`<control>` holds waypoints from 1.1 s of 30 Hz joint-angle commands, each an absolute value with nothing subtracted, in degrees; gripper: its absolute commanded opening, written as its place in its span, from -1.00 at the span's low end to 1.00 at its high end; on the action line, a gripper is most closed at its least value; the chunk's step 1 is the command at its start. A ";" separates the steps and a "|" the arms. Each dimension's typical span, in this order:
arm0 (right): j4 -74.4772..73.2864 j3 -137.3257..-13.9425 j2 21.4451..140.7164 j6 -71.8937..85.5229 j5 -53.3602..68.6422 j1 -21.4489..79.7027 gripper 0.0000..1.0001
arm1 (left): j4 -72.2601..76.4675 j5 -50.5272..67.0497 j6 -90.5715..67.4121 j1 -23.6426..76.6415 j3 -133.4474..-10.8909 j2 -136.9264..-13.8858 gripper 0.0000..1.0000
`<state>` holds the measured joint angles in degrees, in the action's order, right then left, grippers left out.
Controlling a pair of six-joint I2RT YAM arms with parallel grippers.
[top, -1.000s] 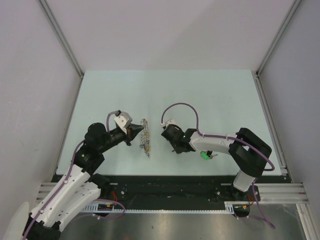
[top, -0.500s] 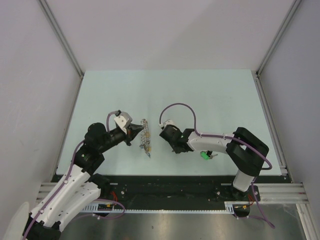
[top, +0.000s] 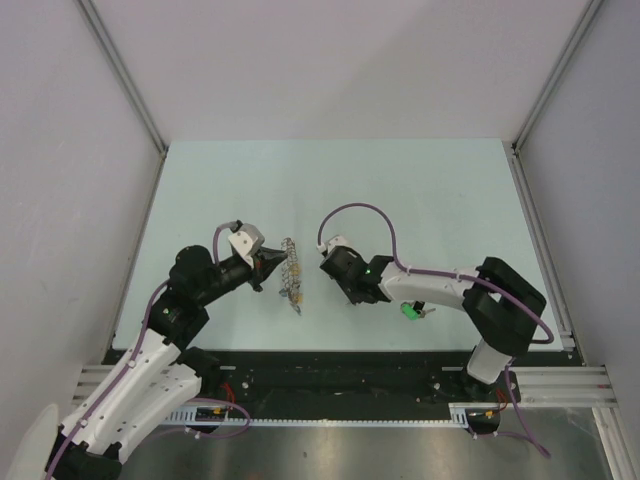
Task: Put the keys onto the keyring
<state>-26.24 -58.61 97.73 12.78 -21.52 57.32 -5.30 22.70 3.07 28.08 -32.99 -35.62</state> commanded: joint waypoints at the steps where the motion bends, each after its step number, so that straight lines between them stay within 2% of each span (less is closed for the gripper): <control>1: -24.09 -60.21 88.87 9.85 -21.10 57.66 -1.00 | -2.55 23.20 3.96 27.69 -33.75 -35.07 -0.99; 7: -18.03 -59.24 77.10 5.02 -16.97 57.66 -1.00 | -2.55 23.90 4.13 27.68 -33.75 -35.77 -0.99; 13: -8.02 -52.67 66.90 7.73 -2.05 52.21 -1.00 | -2.55 25.84 4.22 27.68 -33.93 -36.74 -0.99; 15: -2.30 -50.02 63.30 9.05 -0.62 50.38 -1.00 | -2.64 27.94 4.31 27.69 -34.19 -37.61 -0.99; 21: -1.84 -47.99 63.27 11.07 1.49 47.21 -1.00 | -3.25 30.41 3.69 27.60 -35.07 -40.25 -0.99; 24: -0.62 -44.84 64.69 13.70 7.88 44.75 -1.00 | -3.60 29.97 3.69 27.69 -35.16 -40.69 -0.99; 26: 5.68 -39.50 63.99 16.60 7.30 43.51 -1.00 | -3.52 29.53 3.60 27.69 -34.98 -40.26 -1.00; 29: 10.18 -35.88 62.58 19.77 13.00 40.17 -1.00 | -3.25 29.00 3.78 27.69 -34.72 -39.64 -0.99; 33: 13.26 -34.63 59.07 17.14 15.63 40.08 -1.00 | -2.73 31.46 3.95 27.60 -34.63 -39.90 -0.99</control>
